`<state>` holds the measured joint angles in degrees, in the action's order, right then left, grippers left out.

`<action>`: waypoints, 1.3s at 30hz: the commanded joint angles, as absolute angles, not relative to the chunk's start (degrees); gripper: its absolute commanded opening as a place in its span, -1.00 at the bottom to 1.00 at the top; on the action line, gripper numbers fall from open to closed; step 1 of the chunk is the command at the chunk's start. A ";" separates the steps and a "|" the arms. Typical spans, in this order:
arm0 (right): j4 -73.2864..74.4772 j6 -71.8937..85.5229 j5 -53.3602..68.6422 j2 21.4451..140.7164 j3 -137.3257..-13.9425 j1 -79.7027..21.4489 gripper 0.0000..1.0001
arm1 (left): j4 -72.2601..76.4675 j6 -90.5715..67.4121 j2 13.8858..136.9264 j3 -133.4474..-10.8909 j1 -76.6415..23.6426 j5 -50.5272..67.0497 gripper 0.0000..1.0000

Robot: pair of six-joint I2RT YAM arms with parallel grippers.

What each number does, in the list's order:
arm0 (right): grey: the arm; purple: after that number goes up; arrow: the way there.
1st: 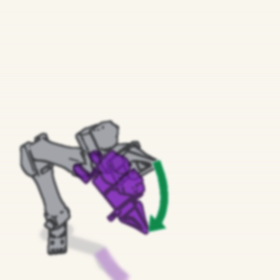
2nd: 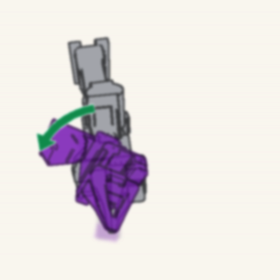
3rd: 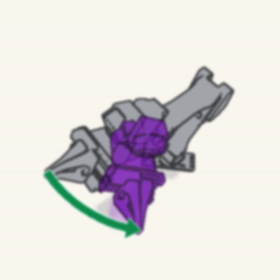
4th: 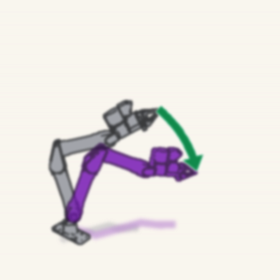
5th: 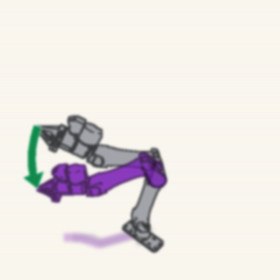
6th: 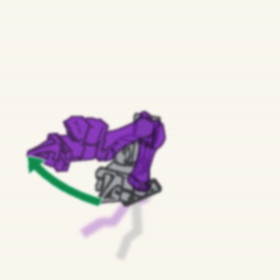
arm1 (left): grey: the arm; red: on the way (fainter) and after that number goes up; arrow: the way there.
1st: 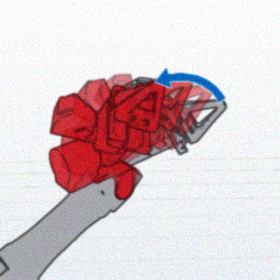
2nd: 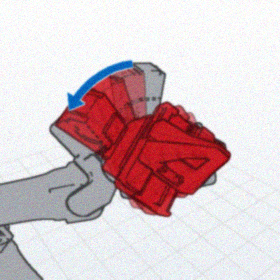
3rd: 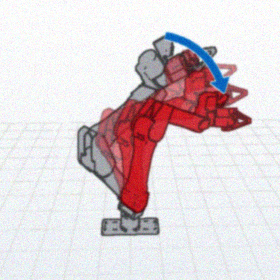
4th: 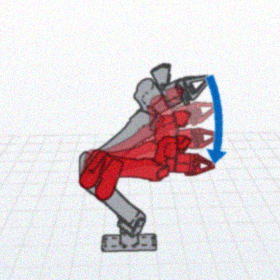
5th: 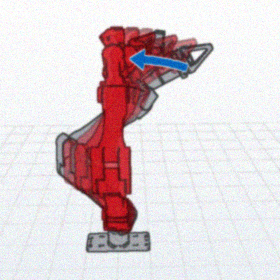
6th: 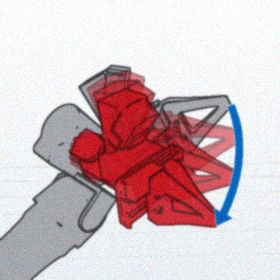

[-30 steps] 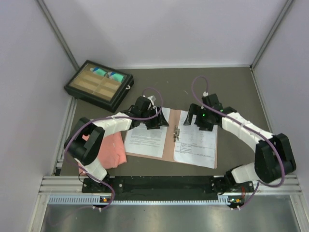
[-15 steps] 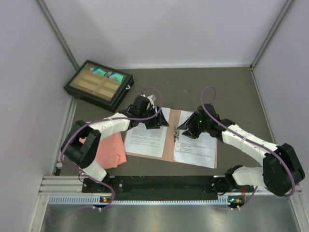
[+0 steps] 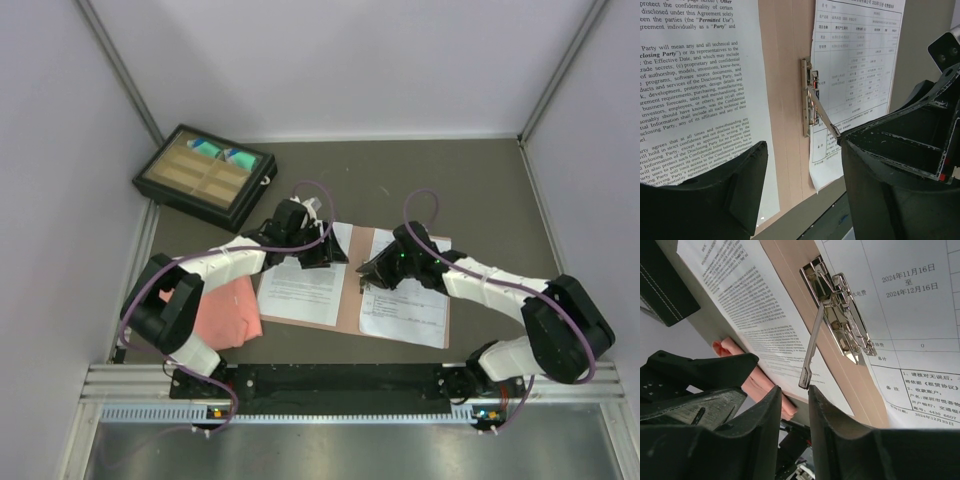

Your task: Put the files into the folder

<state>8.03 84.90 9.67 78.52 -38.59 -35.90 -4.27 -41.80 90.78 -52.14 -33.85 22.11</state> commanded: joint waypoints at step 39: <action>-1.49 79.47 11.34 79.46 -34.19 -36.56 -1.00 | -2.46 -41.39 90.43 -53.52 -33.84 23.38 0.31</action>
